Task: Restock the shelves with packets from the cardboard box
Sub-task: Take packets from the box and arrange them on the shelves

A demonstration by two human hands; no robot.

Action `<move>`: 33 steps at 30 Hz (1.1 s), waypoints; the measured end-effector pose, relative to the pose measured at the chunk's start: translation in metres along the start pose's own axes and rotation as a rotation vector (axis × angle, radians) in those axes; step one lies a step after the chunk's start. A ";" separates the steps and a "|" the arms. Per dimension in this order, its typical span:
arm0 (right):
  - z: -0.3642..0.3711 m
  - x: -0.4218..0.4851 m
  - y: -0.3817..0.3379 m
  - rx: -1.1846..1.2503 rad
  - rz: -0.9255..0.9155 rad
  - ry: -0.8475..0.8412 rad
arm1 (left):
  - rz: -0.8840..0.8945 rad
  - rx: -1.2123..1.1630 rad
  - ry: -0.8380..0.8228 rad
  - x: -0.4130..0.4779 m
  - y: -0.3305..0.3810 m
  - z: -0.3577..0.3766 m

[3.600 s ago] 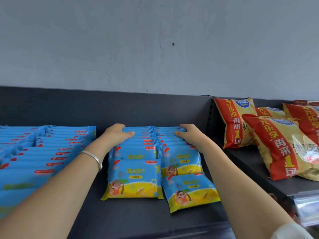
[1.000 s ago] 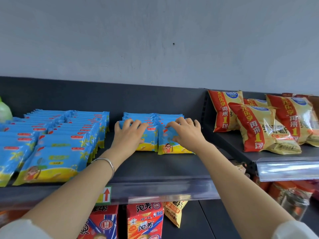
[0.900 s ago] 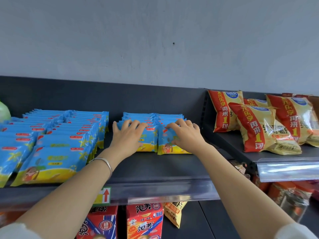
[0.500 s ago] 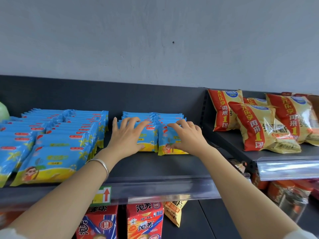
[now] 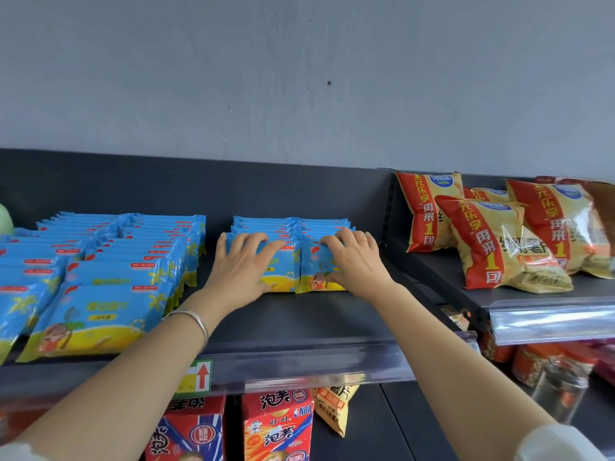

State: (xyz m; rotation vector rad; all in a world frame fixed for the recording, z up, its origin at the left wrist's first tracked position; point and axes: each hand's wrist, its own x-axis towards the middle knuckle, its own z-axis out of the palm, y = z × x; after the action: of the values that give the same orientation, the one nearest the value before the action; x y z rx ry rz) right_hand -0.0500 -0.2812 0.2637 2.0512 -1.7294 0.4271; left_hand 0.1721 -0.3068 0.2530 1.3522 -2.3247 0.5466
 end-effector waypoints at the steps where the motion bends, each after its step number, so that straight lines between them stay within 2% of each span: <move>1: -0.001 -0.001 0.001 0.020 0.010 -0.008 | -0.001 0.000 -0.005 0.000 0.000 0.000; 13: -0.009 -0.012 0.003 0.070 0.029 -0.007 | 0.020 -0.017 0.002 -0.001 0.000 -0.002; 18: -0.017 -0.012 -0.008 0.117 -0.022 0.087 | 0.031 -0.037 0.070 -0.004 0.003 -0.013; 23: -0.023 -0.006 -0.036 0.184 -0.129 0.225 | 0.020 -0.029 0.188 -0.015 0.005 -0.036; 26: -0.023 0.001 -0.060 0.220 -0.171 0.283 | -0.023 -0.031 0.197 -0.030 0.001 -0.054; 33: -0.032 0.006 -0.127 0.279 -0.285 0.315 | -0.110 -0.009 0.226 -0.075 -0.039 -0.093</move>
State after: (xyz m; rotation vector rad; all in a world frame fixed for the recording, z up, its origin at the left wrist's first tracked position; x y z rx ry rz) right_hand 0.0768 -0.2535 0.2788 2.2313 -1.2285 0.8844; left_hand 0.2530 -0.2224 0.2978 1.3302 -2.0578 0.6193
